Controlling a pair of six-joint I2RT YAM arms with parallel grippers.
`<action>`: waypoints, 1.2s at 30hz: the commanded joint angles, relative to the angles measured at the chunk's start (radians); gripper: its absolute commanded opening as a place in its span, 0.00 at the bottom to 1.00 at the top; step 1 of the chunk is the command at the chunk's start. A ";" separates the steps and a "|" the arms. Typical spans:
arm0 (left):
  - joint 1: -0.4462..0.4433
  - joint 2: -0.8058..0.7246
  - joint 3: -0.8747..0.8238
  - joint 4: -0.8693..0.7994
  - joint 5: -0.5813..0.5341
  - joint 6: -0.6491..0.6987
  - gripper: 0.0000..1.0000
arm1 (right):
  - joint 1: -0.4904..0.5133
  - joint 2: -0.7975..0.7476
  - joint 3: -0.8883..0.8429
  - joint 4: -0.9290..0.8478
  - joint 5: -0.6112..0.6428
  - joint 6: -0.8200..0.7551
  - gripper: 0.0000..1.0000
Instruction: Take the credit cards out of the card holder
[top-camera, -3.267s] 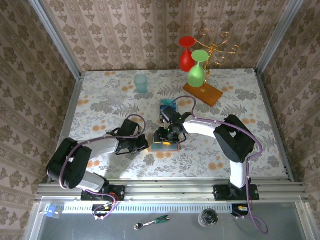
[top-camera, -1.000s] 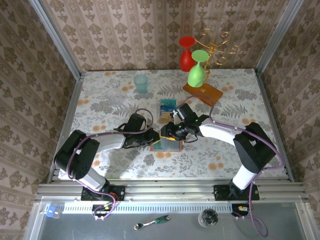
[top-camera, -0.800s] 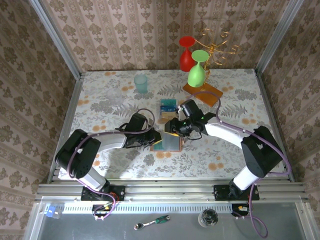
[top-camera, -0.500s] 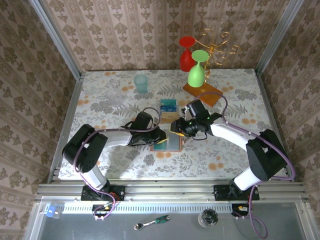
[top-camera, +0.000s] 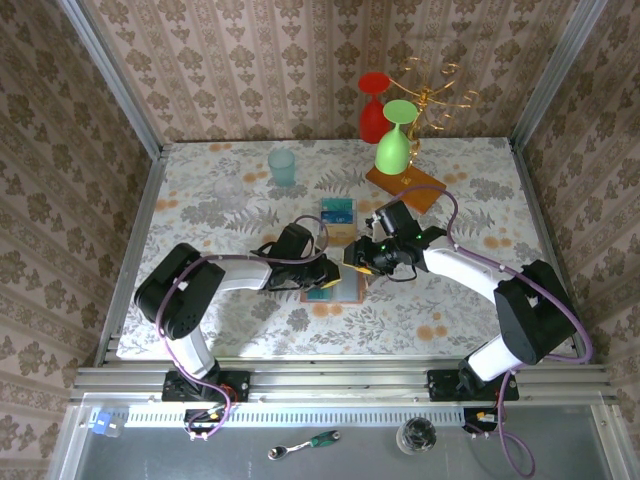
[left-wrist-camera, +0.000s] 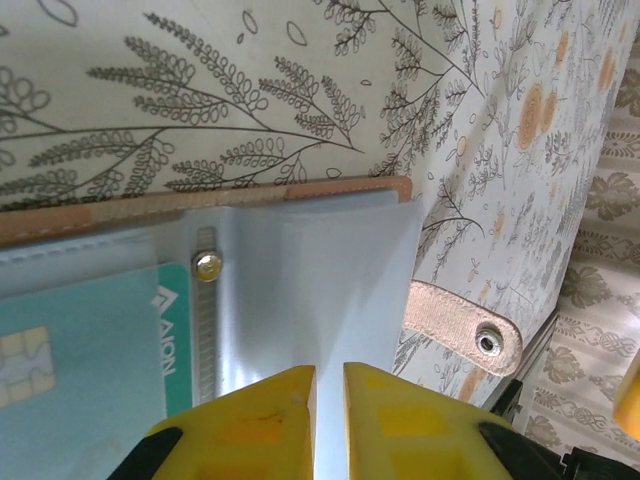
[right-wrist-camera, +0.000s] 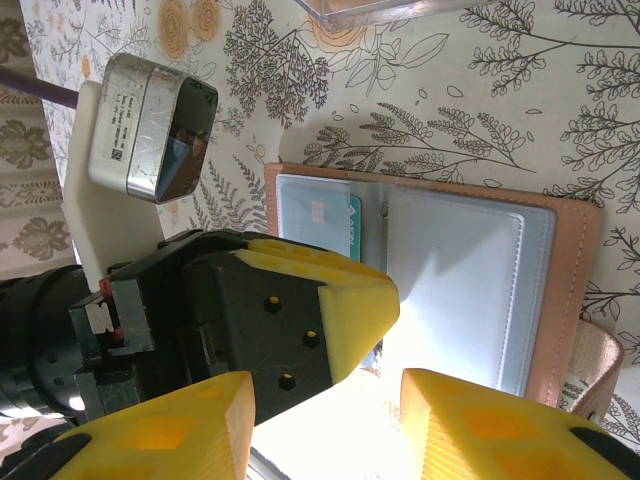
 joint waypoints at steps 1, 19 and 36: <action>-0.002 0.007 0.022 0.005 0.022 -0.007 0.16 | -0.004 -0.023 -0.010 -0.019 0.004 -0.015 0.44; -0.012 0.090 0.066 -0.052 0.026 -0.002 0.15 | -0.005 -0.019 -0.038 -0.008 -0.004 -0.014 0.44; 0.069 -0.136 0.015 -0.144 -0.031 0.068 0.15 | 0.056 0.077 -0.033 0.086 -0.060 0.037 0.35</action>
